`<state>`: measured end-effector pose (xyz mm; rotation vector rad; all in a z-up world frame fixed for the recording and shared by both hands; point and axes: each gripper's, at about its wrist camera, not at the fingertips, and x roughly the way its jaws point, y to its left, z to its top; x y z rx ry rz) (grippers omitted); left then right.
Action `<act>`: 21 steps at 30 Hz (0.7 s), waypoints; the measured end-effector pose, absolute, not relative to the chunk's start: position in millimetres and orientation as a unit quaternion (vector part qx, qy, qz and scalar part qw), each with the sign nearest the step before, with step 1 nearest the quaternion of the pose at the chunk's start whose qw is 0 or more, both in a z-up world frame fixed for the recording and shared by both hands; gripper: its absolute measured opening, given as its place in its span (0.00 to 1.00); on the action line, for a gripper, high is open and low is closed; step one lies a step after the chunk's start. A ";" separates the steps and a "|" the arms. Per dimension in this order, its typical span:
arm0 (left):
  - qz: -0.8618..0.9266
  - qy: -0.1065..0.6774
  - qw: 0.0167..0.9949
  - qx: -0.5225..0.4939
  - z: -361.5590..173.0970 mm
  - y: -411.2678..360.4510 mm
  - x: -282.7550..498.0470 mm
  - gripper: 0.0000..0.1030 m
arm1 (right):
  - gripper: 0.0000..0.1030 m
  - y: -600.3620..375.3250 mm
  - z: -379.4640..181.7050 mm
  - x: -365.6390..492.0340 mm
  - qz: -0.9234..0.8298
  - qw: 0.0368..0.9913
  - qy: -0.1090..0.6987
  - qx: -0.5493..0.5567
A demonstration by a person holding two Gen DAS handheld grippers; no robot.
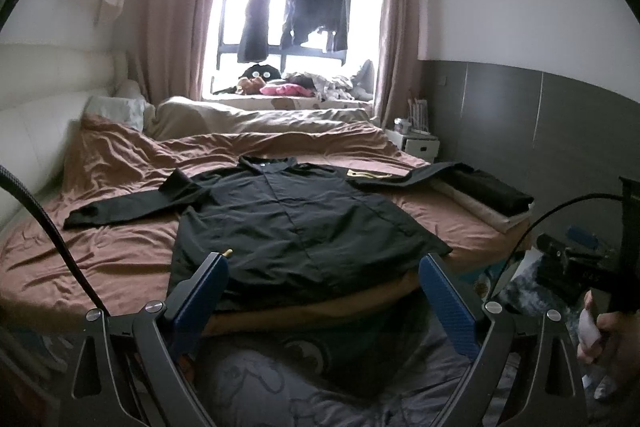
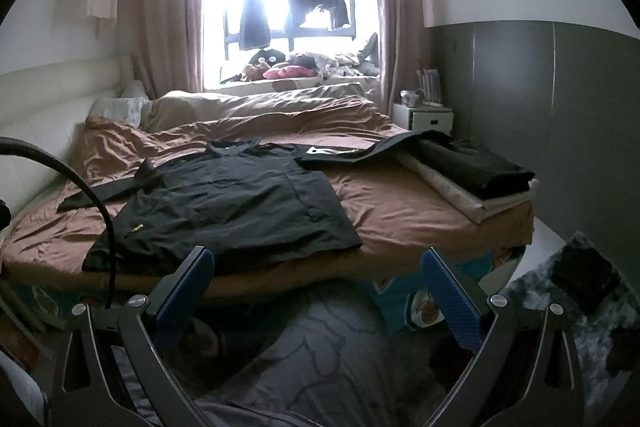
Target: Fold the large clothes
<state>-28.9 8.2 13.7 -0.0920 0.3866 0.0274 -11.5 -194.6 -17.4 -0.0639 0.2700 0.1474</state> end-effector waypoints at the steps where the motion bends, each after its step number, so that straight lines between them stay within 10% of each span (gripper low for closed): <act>1: 0.014 0.192 0.980 -0.045 14.1 8.0 -28.9 0.94 | 1.00 -194.6 -17.3 -11.6 0.073 0.988 0.134 -0.032; 21: 0.014 0.190 0.981 -0.042 14.2 7.6 -30.3 0.94 | 1.00 -191.7 -18.9 -12.4 0.069 0.989 0.124 -0.046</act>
